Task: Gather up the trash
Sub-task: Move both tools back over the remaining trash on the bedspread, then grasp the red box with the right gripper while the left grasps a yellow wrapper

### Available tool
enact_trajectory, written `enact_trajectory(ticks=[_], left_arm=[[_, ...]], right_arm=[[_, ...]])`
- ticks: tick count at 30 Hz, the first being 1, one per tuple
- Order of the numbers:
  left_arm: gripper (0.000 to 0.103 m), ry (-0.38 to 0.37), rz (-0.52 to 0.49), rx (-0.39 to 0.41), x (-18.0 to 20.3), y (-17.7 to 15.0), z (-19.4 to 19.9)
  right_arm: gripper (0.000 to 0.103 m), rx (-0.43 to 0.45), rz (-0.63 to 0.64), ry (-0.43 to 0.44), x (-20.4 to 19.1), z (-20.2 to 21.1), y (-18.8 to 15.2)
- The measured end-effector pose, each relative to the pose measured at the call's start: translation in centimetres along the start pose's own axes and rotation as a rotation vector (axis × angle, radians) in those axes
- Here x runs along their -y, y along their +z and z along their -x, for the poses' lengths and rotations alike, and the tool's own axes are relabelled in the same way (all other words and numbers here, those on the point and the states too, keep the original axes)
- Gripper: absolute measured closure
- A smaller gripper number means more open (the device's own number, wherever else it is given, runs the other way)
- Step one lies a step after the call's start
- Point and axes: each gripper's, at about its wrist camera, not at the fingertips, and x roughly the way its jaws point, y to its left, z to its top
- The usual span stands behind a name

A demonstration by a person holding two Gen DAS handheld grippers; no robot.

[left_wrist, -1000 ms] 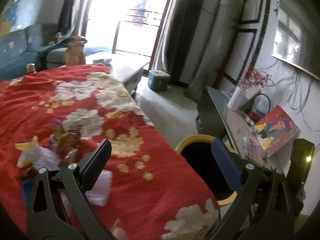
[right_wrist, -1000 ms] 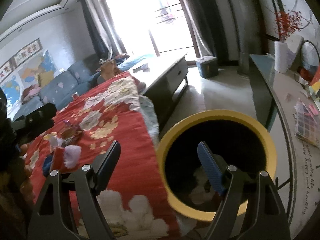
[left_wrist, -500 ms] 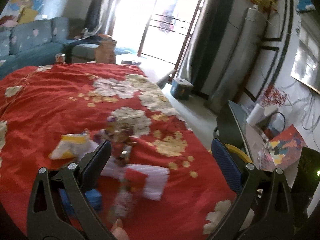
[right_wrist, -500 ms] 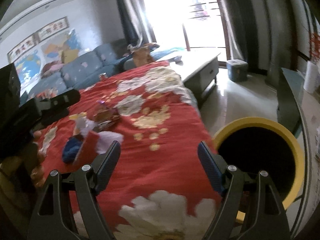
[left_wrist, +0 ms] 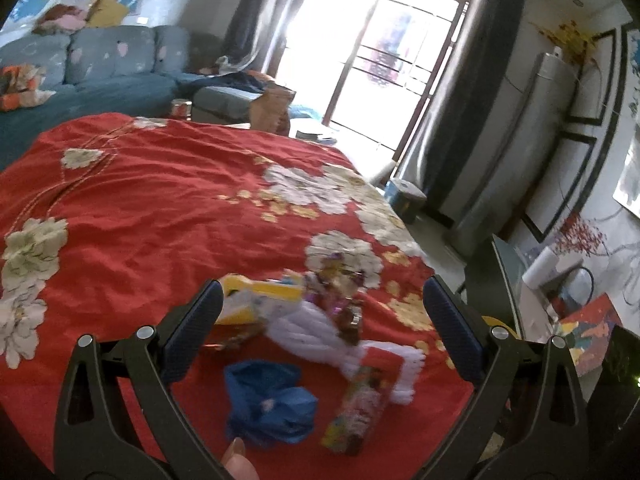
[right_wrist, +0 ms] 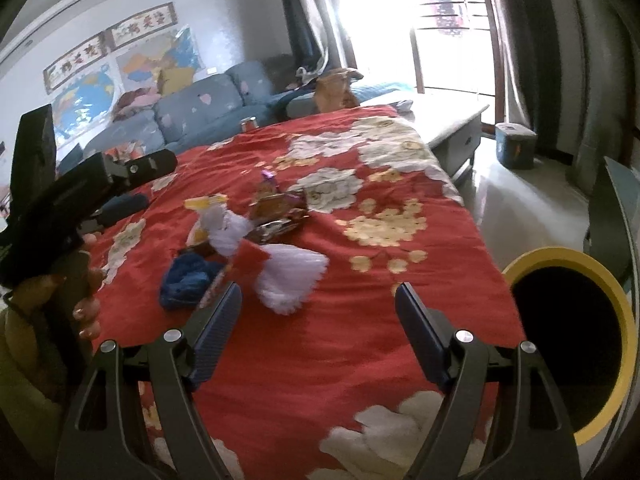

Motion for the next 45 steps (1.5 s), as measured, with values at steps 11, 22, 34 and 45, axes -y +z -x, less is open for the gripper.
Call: enact_trajectory(ticks=[11, 22, 34, 45], left_arm=[[0.011, 0.057, -0.021, -0.026, -3.9, 0.5, 0.1], [0.030, 0.034, -0.125, -0.115, -3.0, -0.5, -2.8], [0.049, -0.007, -0.128, -0.193, -2.6, -0.4, -6.9], [0.071, -0.010, -0.155, -0.178, -2.1, -0.6, -7.2]], right_arm=[[0.032, -0.082, 0.022, 0.119, -3.8, -3.0, 0.0], [0.046, -0.172, 0.010, 0.152, -5.6, -6.6, -0.6], [0.067, -0.239, -0.098, 0.236, -4.8, -9.1, -0.9], [0.068, -0.225, -0.074, 0.231, -5.2, -8.6, -1.2]])
